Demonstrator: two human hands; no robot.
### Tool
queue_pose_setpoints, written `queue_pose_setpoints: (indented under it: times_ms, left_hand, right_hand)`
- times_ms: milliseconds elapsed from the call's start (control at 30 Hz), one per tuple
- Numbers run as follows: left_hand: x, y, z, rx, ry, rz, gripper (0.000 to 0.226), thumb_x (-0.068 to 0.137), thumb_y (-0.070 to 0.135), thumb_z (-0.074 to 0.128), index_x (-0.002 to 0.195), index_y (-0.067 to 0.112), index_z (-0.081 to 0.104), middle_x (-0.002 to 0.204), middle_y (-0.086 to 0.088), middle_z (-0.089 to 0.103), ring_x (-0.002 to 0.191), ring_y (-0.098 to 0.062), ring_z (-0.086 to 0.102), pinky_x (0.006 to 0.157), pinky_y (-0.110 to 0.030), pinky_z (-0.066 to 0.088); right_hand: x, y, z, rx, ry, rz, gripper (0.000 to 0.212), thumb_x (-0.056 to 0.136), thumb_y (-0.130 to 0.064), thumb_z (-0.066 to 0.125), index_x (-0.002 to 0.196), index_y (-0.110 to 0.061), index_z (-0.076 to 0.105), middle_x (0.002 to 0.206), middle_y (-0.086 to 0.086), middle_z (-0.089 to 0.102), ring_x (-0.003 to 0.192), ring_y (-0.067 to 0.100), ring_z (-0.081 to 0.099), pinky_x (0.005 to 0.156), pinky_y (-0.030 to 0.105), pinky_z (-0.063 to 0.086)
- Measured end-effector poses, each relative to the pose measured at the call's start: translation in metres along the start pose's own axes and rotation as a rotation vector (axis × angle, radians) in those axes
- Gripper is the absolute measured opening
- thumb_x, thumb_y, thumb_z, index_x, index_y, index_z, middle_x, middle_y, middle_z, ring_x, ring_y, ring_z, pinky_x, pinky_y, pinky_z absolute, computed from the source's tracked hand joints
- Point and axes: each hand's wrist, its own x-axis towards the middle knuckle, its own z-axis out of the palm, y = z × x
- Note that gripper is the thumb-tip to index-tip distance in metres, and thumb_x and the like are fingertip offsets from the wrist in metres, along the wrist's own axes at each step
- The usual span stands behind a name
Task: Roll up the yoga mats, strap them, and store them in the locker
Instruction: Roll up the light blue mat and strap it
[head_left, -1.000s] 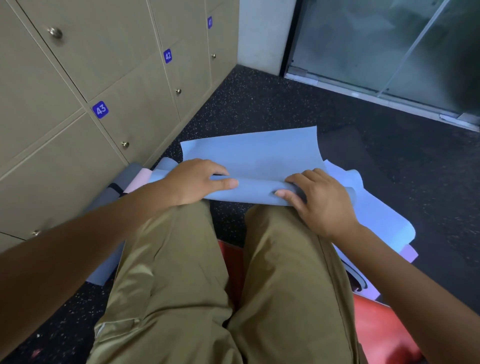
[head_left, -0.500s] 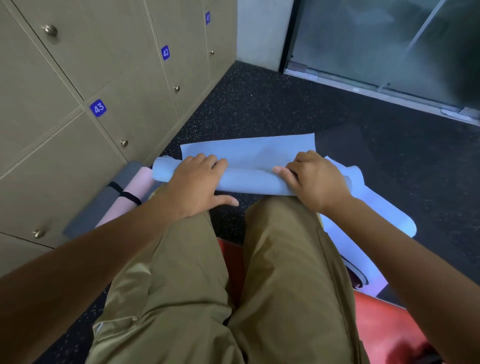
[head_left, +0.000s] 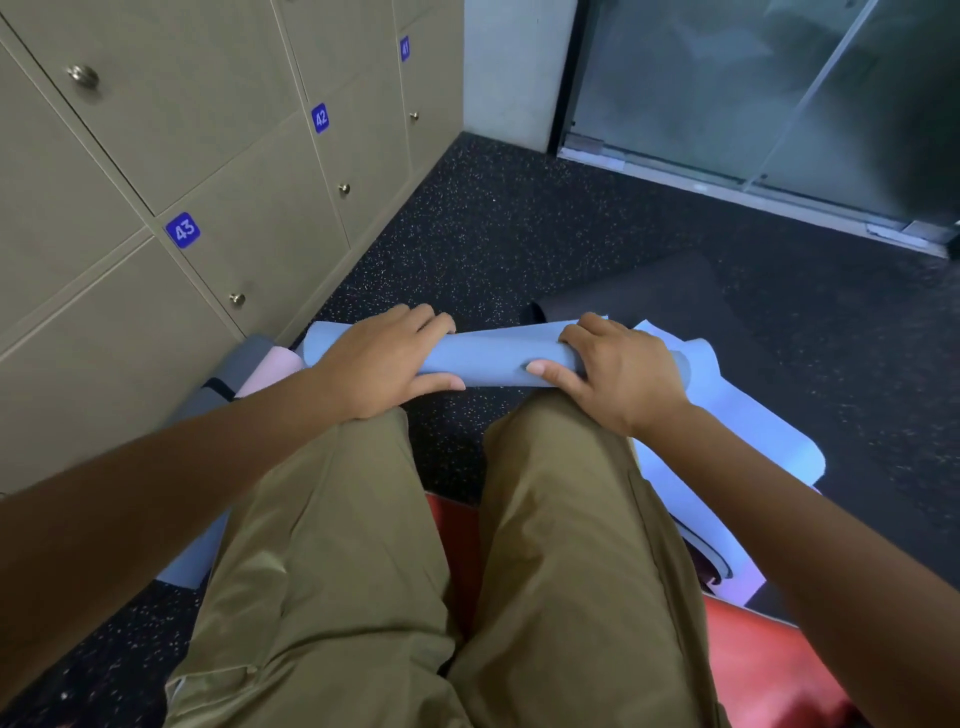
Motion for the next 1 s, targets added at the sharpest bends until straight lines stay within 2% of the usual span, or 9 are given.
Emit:
queue_pose_setpoints:
  times_ms: [133, 200, 300, 433, 567, 733, 900, 967, 1000]
  left_hand:
    - [-0.003, -0.001, 0.01, 0.218, 0.106, -0.011, 0.082, 0.089, 0.079, 0.038, 0.127, 0.009, 0.056, 0.1, -0.009, 0.059, 0.083, -0.03, 0.052, 0.07, -0.043, 0.044]
    - [0.003, 0.0, 0.006, 0.257, 0.108, -0.017, 0.087, 0.082, 0.086, 0.042, 0.12, 0.009, 0.057, 0.091, -0.007, 0.057, 0.077, -0.029, 0.051, 0.064, -0.041, 0.039]
    - [0.016, -0.002, -0.004, 0.253, 0.093, 0.035, 0.079, 0.077, 0.085, 0.053, 0.101, 0.009, 0.057, 0.077, -0.007, 0.055, 0.064, -0.029, 0.051, 0.056, -0.037, 0.034]
    - [0.038, -0.008, -0.017, 0.238, 0.05, 0.074, 0.072, 0.075, 0.083, 0.054, 0.087, 0.012, 0.05, 0.065, -0.003, 0.052, 0.052, -0.028, 0.052, 0.048, -0.032, 0.028]
    - [0.051, -0.014, -0.029, 0.24, 0.071, 0.058, 0.073, 0.078, 0.085, 0.044, 0.087, 0.012, 0.048, 0.064, -0.002, 0.052, 0.052, -0.028, 0.054, 0.047, -0.032, 0.027]
    - [0.054, -0.019, -0.058, 0.282, 0.052, -0.03, 0.082, 0.071, 0.093, 0.034, 0.093, 0.015, 0.047, 0.074, 0.001, 0.06, 0.058, -0.025, 0.047, 0.049, -0.034, 0.025]
    - [0.041, -0.012, -0.106, 0.269, 0.061, -0.065, 0.093, 0.064, 0.101, 0.016, 0.092, 0.018, 0.047, 0.058, 0.011, 0.033, 0.049, -0.02, 0.033, 0.05, -0.033, 0.027]
    - [0.031, -0.008, -0.121, 0.272, 0.115, -0.046, 0.103, 0.06, 0.104, -0.001, 0.09, 0.019, 0.049, 0.058, 0.01, 0.038, 0.049, -0.024, 0.039, 0.05, -0.032, 0.029]
    - [0.026, -0.006, -0.127, 0.263, 0.163, -0.023, 0.1, 0.062, 0.104, -0.002, 0.085, 0.02, 0.046, 0.057, 0.009, 0.042, 0.048, -0.026, 0.041, 0.048, -0.031, 0.032]
  right_hand:
    - [0.006, 0.002, -0.004, 0.09, -0.099, 0.083, 0.079, 0.087, -0.084, 0.018, 0.106, -0.024, 0.065, 0.098, -0.007, 0.059, 0.095, 0.018, 0.058, 0.069, 0.037, 0.045]
    - [0.009, 0.005, -0.006, 0.134, -0.133, 0.103, 0.073, 0.089, -0.082, 0.022, 0.102, -0.024, 0.065, 0.097, -0.007, 0.059, 0.096, 0.016, 0.055, 0.072, 0.039, 0.047]
    - [0.011, 0.008, -0.006, 0.183, -0.132, 0.124, 0.077, 0.085, -0.085, 0.015, 0.086, -0.023, 0.061, 0.088, -0.007, 0.058, 0.088, 0.016, 0.055, 0.073, 0.042, 0.049]
    - [0.014, 0.012, 0.003, 0.085, -0.033, 0.115, 0.081, 0.086, -0.083, 0.011, 0.082, -0.015, 0.055, 0.084, 0.004, 0.062, 0.085, 0.028, 0.059, 0.066, 0.041, 0.043]
    - [0.014, 0.017, 0.002, -0.061, 0.179, 0.013, 0.08, 0.094, -0.08, 0.016, 0.095, -0.012, 0.06, 0.086, 0.007, 0.063, 0.081, 0.033, 0.059, 0.068, 0.042, 0.043]
    - [0.022, 0.023, -0.024, -0.16, 0.261, -0.077, 0.085, 0.086, -0.089, 0.026, 0.107, -0.014, 0.059, 0.091, 0.004, 0.059, 0.079, 0.03, 0.056, 0.068, 0.042, 0.045]
    - [0.025, 0.016, -0.059, -0.179, 0.349, -0.194, 0.085, 0.081, -0.09, 0.036, 0.106, -0.013, 0.061, 0.082, 0.003, 0.06, 0.069, 0.028, 0.059, 0.059, 0.037, 0.047]
    - [0.021, 0.011, -0.076, -0.206, 0.403, -0.22, 0.079, 0.082, -0.087, 0.04, 0.101, -0.014, 0.062, 0.076, 0.002, 0.059, 0.064, 0.026, 0.059, 0.055, 0.034, 0.044]
    - [0.018, 0.008, -0.086, -0.218, 0.426, -0.234, 0.076, 0.083, -0.086, 0.041, 0.099, -0.014, 0.063, 0.074, 0.001, 0.058, 0.062, 0.025, 0.059, 0.054, 0.033, 0.043]
